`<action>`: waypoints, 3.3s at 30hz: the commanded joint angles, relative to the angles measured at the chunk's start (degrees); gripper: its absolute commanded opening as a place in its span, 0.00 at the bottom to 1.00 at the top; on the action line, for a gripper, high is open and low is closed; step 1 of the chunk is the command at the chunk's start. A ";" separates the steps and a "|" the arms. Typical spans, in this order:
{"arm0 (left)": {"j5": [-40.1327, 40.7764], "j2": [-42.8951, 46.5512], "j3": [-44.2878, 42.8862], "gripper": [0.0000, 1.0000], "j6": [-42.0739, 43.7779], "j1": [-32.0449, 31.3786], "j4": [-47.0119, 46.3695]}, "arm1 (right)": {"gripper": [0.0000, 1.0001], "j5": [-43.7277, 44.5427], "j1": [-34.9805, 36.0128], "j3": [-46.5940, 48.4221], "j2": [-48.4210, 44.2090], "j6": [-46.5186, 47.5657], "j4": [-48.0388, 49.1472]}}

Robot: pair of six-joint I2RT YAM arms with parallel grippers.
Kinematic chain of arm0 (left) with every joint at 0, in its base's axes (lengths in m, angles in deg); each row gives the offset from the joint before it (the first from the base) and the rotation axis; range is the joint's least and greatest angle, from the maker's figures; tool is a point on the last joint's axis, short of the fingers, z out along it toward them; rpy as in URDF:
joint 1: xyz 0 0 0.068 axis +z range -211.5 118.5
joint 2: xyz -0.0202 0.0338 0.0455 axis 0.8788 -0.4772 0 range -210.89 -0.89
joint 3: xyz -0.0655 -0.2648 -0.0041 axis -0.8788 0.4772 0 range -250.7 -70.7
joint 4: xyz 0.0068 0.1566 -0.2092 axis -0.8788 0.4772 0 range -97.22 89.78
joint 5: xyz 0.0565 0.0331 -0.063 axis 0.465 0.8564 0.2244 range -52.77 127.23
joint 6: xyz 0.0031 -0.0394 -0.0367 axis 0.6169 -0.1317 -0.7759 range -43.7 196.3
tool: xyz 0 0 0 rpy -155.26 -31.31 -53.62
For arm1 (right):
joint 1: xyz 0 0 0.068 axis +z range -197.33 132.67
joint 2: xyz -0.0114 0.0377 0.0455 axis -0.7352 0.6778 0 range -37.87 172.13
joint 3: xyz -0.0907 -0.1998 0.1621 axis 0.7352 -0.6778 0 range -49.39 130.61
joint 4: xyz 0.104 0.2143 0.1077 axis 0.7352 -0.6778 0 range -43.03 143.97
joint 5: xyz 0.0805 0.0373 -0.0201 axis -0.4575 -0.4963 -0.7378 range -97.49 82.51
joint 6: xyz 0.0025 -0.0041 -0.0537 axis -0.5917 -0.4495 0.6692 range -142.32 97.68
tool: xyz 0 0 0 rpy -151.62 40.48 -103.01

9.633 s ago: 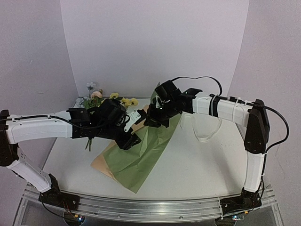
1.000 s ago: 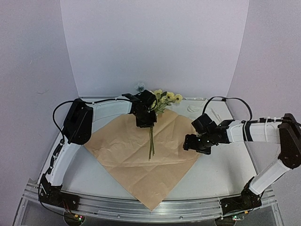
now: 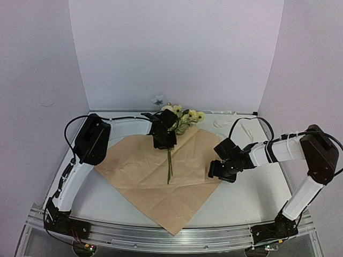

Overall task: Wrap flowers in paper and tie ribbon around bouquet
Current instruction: Place the fake flower on the flattened wrapping paper, then pick up the bottom corner of the flattened wrapping paper from the center of the board.

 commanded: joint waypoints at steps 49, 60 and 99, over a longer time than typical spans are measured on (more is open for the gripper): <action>-9.78 65.14 64.07 0.69 5.99 0.82 -20.04 | 0.67 8.38 43.53 -7.97 -9.13 -2.80 5.20; -13.41 77.26 71.00 0.67 13.84 -0.92 -22.85 | 0.85 14.18 37.98 0.18 -8.12 -3.57 3.09; -41.41 67.69 68.71 0.74 26.91 -3.45 -32.62 | 0.83 4.76 22.72 12.48 2.79 -5.78 2.47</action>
